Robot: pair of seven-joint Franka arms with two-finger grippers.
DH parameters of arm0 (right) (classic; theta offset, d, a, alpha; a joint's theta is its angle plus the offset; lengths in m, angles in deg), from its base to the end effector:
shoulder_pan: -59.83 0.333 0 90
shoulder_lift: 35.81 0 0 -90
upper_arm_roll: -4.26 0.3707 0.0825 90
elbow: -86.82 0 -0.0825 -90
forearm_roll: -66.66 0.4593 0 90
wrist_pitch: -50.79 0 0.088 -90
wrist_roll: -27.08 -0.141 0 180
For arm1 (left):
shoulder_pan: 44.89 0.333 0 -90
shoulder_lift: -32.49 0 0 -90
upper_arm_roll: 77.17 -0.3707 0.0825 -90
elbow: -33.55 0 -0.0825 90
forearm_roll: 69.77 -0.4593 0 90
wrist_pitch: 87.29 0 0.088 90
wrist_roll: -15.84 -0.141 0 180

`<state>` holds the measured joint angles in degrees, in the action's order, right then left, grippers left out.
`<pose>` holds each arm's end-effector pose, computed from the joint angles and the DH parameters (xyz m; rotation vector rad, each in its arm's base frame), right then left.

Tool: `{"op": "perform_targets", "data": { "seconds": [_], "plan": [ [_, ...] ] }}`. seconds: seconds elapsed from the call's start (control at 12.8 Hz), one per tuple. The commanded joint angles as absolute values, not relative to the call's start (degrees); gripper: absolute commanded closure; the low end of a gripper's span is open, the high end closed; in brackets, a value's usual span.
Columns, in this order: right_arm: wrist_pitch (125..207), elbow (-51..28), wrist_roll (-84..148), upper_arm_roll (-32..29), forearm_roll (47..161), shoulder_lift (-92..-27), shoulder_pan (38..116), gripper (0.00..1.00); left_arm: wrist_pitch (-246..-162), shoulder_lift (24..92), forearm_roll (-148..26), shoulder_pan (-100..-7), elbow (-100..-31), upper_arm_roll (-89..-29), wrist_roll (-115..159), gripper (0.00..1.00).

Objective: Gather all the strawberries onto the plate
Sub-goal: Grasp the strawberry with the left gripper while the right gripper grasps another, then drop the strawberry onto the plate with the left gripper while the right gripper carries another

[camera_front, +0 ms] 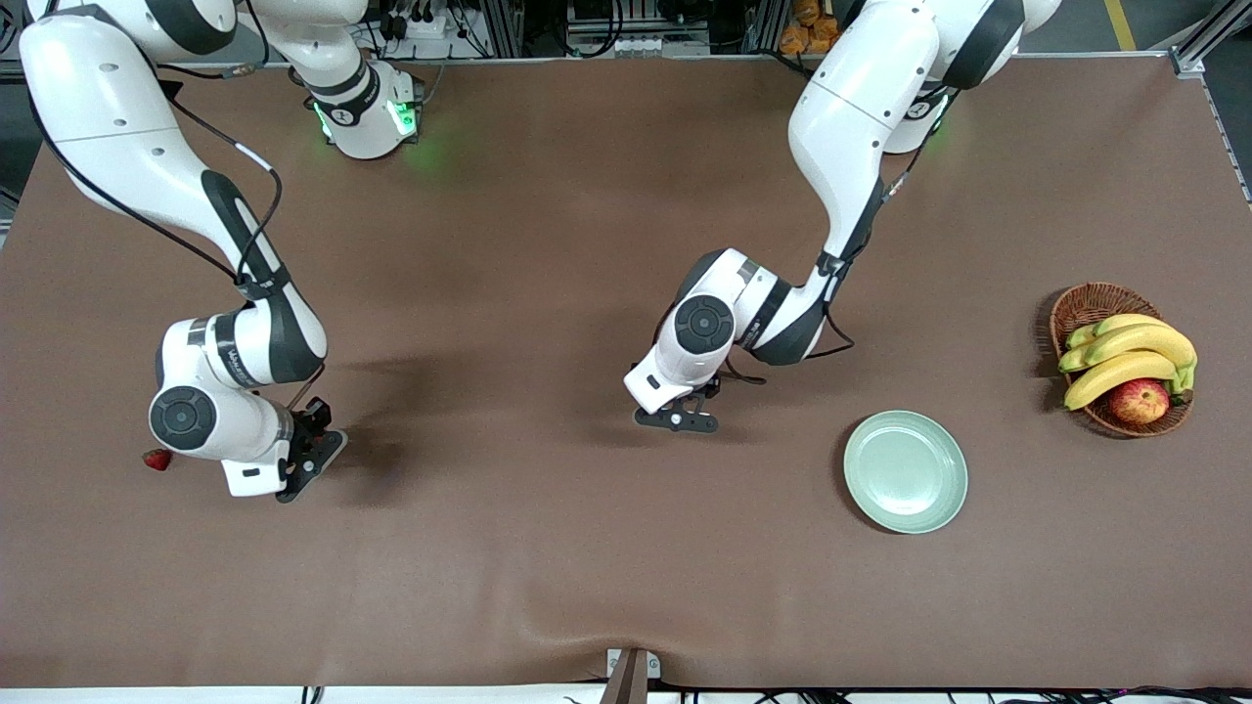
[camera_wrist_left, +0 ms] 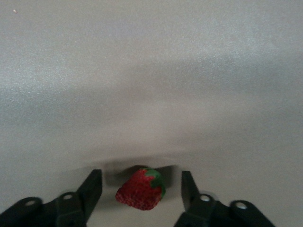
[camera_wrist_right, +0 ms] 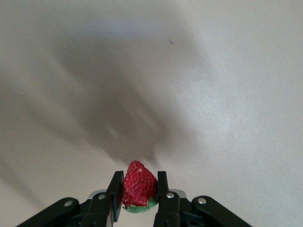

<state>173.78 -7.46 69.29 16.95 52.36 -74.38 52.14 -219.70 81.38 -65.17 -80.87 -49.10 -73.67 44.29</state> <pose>0.7537 0.0345 0.1753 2.7860 1.4148 -0.2505 0.6377 -0.5196 0.1333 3.0391 -0.1788 -0.0697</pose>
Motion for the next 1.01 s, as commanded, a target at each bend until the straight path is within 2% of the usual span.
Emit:
{"op": "perform_targets", "data": {
  "seconds": [0.0, 0.16, 0.23, 0.39, 0.7, 0.86, 0.94],
  "plan": [
    [168.1, -8.5, 73.0, 22.6, 55.4, -70.8, 48.6, 1.00, -220.3, 81.4, -64.5, -81.1, -48.9, -74.0, 44.8, 0.41],
    [165.8, -8.5, 75.3, 25.7, 57.5, -69.8, 46.9, 1.00, -220.2, 81.4, -64.5, -81.1, -49.2, -74.0, 44.8, 0.43],
    [165.8, -8.5, 77.6, 27.5, 58.1, -69.7, 46.0, 1.00, -220.2, 81.4, -64.5, -81.2, -49.2, -73.9, 44.8, 0.51],
    [165.8, -8.5, 78.9, 30.6, 60.2, -69.6, 44.5, 1.00, -220.1, 81.3, -64.4, -81.2, -49.4, -73.9, 44.8, 0.61],
    [165.7, -8.5, 79.4, 33.0, 60.7, -69.8, 44.4, 1.00, -220.0, 81.1, -64.2, -81.2, -49.4, -73.9, 44.8, 0.69],
    [165.8, -8.5, 79.6, 34.1, 60.8, -70.0, 44.6, 1.00, -219.4, 80.4, -64.5, -81.2, -49.2, -74.2, 44.6, 0.85],
    [166.0, -8.5, 79.5, 34.7, 60.8, -70.3, 44.7, 1.00, -218.3, 79.5, -64.6, -80.5, -49.0, -74.2, 44.2, 0.85]
  ]
}}
